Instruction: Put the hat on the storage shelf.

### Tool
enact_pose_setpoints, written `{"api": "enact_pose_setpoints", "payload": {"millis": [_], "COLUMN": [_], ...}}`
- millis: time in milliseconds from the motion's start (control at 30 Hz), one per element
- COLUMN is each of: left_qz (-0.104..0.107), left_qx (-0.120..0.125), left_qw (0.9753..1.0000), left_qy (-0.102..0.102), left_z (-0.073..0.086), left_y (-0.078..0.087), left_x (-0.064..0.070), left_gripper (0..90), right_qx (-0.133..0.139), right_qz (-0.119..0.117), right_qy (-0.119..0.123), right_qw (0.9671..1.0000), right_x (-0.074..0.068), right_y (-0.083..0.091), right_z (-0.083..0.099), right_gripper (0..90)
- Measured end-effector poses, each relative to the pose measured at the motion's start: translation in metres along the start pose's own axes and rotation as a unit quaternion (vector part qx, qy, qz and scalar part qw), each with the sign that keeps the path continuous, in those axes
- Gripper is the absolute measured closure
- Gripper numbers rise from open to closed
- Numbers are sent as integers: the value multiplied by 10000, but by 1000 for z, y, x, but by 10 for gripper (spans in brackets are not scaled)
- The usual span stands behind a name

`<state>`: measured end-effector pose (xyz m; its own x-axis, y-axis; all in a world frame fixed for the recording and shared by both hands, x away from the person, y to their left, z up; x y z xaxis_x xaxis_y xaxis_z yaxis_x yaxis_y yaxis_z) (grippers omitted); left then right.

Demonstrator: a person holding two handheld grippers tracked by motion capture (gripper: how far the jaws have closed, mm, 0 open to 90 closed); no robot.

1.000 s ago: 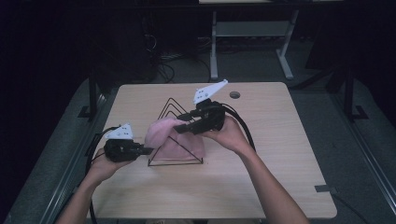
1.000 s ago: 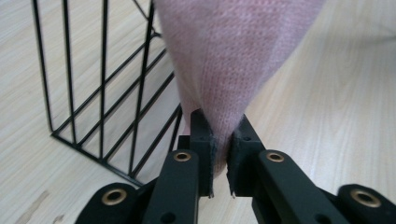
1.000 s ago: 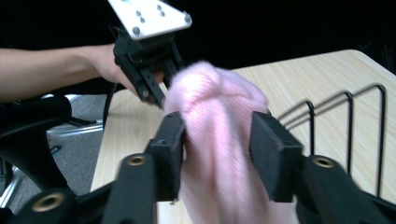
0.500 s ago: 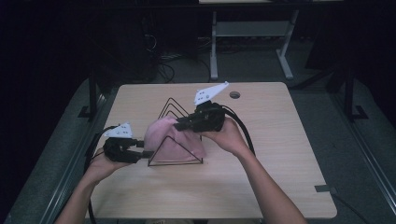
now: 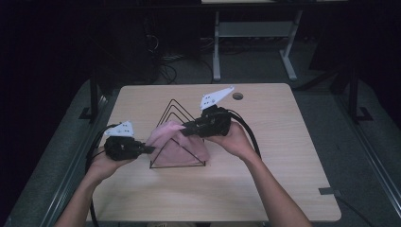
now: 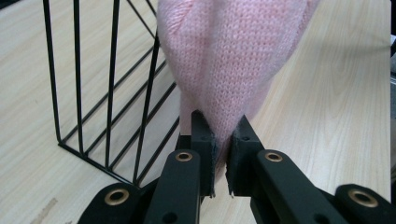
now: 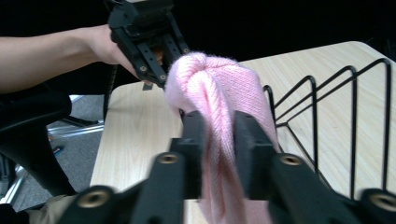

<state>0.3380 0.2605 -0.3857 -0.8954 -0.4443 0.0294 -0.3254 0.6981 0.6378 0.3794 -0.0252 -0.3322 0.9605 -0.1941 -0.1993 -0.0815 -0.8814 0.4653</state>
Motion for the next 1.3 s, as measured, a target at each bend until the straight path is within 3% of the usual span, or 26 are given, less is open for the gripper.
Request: {"api": "enact_pose_setpoints", "payload": {"millis": [200,733,833,900,1033,1067,1200,1300], "left_qz": [-47,10,-8,-53,-113,-108,-105,-141], "left_qx": [-231,-340,-338,-326,-293,-290,-226,-174], "left_qw": [9997,9994,9994,9995,9995,9995,9997,9997], "left_qy": [22,33,38,4,-49,-30,-44,7], "left_z": [4,6,6,5,5,6,5,5], "left_y": [-5,-8,-8,-6,-4,-4,-1,2], "left_x": [-3,-2,-2,-1,-1,-1,0,2], "left_gripper": [832,827,804,763,688,657,583,555], "right_qx": [-190,-433,-469,-357,-185,-94,-34,22], "right_qz": [-27,-166,-183,-183,-150,-107,-100,71], "right_qy": [-23,5,-89,-97,-168,-212,-249,-234], "right_qw": [9998,9989,9987,9991,9996,9997,9996,9997], "right_x": [-3,-2,-2,-2,0,1,2,4], "right_y": [-9,-11,-11,-9,-3,1,6,15], "right_z": [3,11,11,11,11,12,15,20], "right_gripper": [805,803,790,663,604,530,509,481]}}
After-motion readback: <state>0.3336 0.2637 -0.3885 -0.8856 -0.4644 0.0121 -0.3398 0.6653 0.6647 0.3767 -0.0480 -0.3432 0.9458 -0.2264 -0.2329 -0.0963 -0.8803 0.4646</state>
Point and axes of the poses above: each handheld gripper's, and its own axes: y roughly backward along the jaws, z roughly out of its underside, x roughly to its right, the point moved 2 cm from there along -y, roughly forward along the jaws, and after that the axes turned 3 degrees about -y, right-handed, at the moved point
